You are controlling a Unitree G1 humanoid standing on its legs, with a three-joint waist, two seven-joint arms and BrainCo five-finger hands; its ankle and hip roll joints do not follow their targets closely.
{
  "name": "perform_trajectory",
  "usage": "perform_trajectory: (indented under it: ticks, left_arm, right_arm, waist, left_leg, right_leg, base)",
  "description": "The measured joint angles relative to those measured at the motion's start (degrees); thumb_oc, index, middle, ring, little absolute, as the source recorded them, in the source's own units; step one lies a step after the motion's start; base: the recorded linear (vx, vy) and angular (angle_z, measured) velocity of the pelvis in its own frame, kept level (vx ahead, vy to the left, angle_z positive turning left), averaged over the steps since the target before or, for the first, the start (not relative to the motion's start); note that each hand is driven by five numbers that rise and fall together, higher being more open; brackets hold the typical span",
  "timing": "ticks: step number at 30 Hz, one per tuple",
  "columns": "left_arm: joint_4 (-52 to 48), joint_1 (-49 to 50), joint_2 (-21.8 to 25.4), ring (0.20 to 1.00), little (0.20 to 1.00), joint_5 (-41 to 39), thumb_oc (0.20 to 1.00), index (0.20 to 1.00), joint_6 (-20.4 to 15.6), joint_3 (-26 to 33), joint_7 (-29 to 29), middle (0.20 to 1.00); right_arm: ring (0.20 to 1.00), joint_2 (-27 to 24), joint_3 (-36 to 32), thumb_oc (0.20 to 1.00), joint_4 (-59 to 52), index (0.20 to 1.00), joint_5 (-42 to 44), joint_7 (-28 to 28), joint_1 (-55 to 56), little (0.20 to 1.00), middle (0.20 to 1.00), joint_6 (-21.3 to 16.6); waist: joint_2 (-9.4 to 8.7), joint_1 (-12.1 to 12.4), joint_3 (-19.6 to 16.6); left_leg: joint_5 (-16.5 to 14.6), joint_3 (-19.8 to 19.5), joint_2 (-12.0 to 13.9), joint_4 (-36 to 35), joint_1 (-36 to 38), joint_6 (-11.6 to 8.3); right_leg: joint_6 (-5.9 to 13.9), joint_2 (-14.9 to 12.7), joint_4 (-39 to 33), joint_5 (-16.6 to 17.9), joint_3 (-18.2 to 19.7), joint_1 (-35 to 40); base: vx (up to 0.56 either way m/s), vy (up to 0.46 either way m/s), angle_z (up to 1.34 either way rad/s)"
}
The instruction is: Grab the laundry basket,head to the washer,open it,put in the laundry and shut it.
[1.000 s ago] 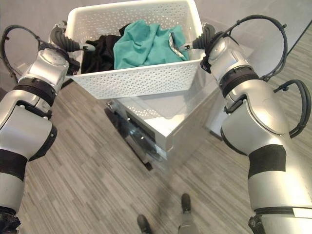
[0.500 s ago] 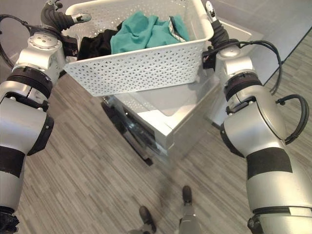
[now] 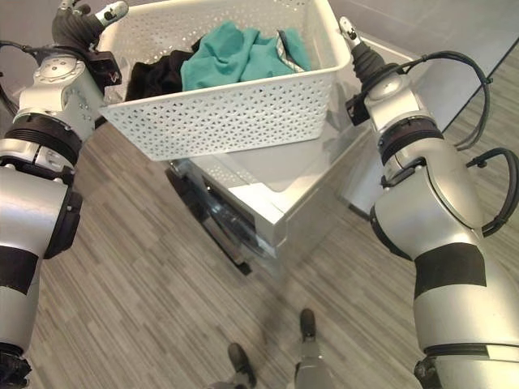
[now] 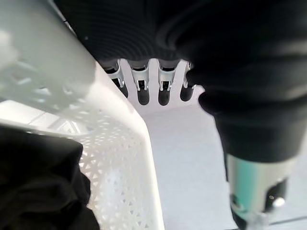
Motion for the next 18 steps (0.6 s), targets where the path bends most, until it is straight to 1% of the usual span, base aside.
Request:
perform_trajectory:
  ticks: [2, 5, 6, 9, 10, 12, 14, 15, 18]
  left_arm:
    - [-0.13, 0.06, -0.11, 1.000, 1.000, 1.59, 1.000, 1.000, 0.00, -1.51, -0.03, 1.000]
    - [-0.26, 0.17, -0.23, 1.000, 1.000, 4.26, 1.000, 1.000, -0.02, -2.16, -0.07, 1.000]
    - [-0.80, 0.86, -0.03, 1.000, 1.000, 4.31, 1.000, 1.000, -0.35, -1.22, -0.12, 1.000]
    - [-0.84, 1.34, -0.59, 1.000, 1.000, 4.34, 1.000, 1.000, -0.79, -1.23, -0.06, 1.000]
    - [-1.33, 1.65, -0.15, 1.000, 1.000, 4.19, 1.000, 1.000, -1.39, -0.82, -0.04, 1.000]
    - [-2.40, 1.99, -0.96, 1.000, 1.000, 4.24, 1.000, 1.000, -2.22, 0.48, 0.82, 1.000]
    - [-3.16, 2.04, -1.34, 1.000, 1.000, 8.18, 1.000, 1.000, -2.83, -2.44, 2.31, 1.000]
    - [-3.80, 2.24, -1.21, 1.000, 1.000, 14.57, 1.000, 1.000, -2.76, -8.82, 4.07, 1.000]
    - [-5.07, 2.93, -1.34, 1.000, 1.000, 22.22, 1.000, 1.000, -2.63, -8.63, 4.24, 1.000]
  right_arm:
    - [1.000, -0.30, -0.10, 1.000, -0.03, 1.000, -0.51, -0.01, 0.05, 1.000, 1.000, -0.11]
    - [1.000, -0.59, -0.09, 1.000, -0.10, 1.000, -0.93, -0.03, 0.09, 1.000, 1.000, -0.19]
    - [1.000, -1.10, -0.07, 1.000, -0.13, 1.000, -1.16, 0.02, 0.09, 1.000, 1.000, -0.20]
    - [1.000, -1.23, 0.05, 1.000, -0.71, 1.000, -2.34, -0.08, 0.12, 1.000, 1.000, -0.36]
    - [1.000, -1.12, 0.03, 1.000, -1.30, 1.000, -3.84, -0.32, 0.27, 1.000, 1.000, -1.38]
    - [1.000, -1.57, -0.09, 1.000, -1.73, 1.000, -4.79, -1.53, 0.90, 1.000, 1.000, -2.18]
    - [1.000, -1.77, 0.05, 1.000, -1.90, 1.000, -6.40, -2.74, 1.52, 1.000, 1.000, -2.90]
    - [1.000, -2.92, 0.65, 1.000, -3.45, 1.000, -8.02, -3.73, 2.44, 1.000, 1.000, -3.81]
    - [1.000, -5.15, 2.35, 1.000, -3.97, 1.000, -11.14, -4.04, 2.74, 1.000, 1.000, -5.25]
  waist:
    - [-0.06, -0.01, -0.03]
    - [-0.16, -0.04, -0.06]
    - [-0.20, -0.05, -0.04]
    - [-0.72, -0.46, 0.02]
    - [-1.25, -1.01, 0.30]
    - [-1.66, -1.14, 0.24]
    - [-2.00, -1.33, 0.27]
    - [-2.01, -1.21, 0.27]
    - [-2.00, -1.30, 0.29]
  left_leg:
    - [0.00, -0.03, 0.00, 0.00, 0.04, 0.00]
    - [0.00, -0.08, 0.00, -0.01, 0.19, 0.00]
    - [0.00, -0.20, 0.04, -0.02, 0.56, 0.00]
    - [0.00, -0.19, 0.08, -0.03, 1.03, 0.00]
    - [0.00, -0.36, 0.04, -0.03, 1.35, 0.00]
    - [0.00, -0.56, 0.04, 0.08, 1.47, 0.00]
    - [0.04, -0.56, -0.02, 0.09, 1.52, 0.05]
    - [0.05, -0.54, -0.06, 0.05, 1.68, 0.06]
    - [0.04, -0.35, -0.03, -0.07, 2.38, 0.06]
  right_leg:
    - [-0.05, 0.00, 0.01, 0.07, -0.03, 0.07]
    - [-0.08, 0.00, 0.01, 0.10, -0.11, 0.25]
    - [-0.08, 0.03, 0.01, 0.10, -0.24, 0.74]
    - [-0.07, 0.04, 0.01, 0.08, -0.27, 1.21]
    - [-0.06, -0.02, 0.00, 0.07, -0.35, 1.62]
    - [-0.03, -0.09, 0.00, 0.05, -0.43, 1.88]
    - [-0.02, -0.14, 0.00, 0.09, -0.44, 1.90]
    - [-0.02, -0.17, 0.00, 0.10, -0.47, 2.04]
    - [0.05, -0.12, 0.00, 0.03, -0.40, 2.67]
  base:
    - [0.00, 0.000, 0.00]
    - [0.00, 0.000, 0.00]
    - [0.00, 0.000, 0.00]
    - [0.00, 0.000, 0.00]
    - [-0.01, -0.001, 0.07]
    - [-0.01, -0.002, 0.06]
    - [0.00, 0.000, 0.00]
    - [0.00, 0.000, 0.00]
    - [0.02, 0.004, -0.02]
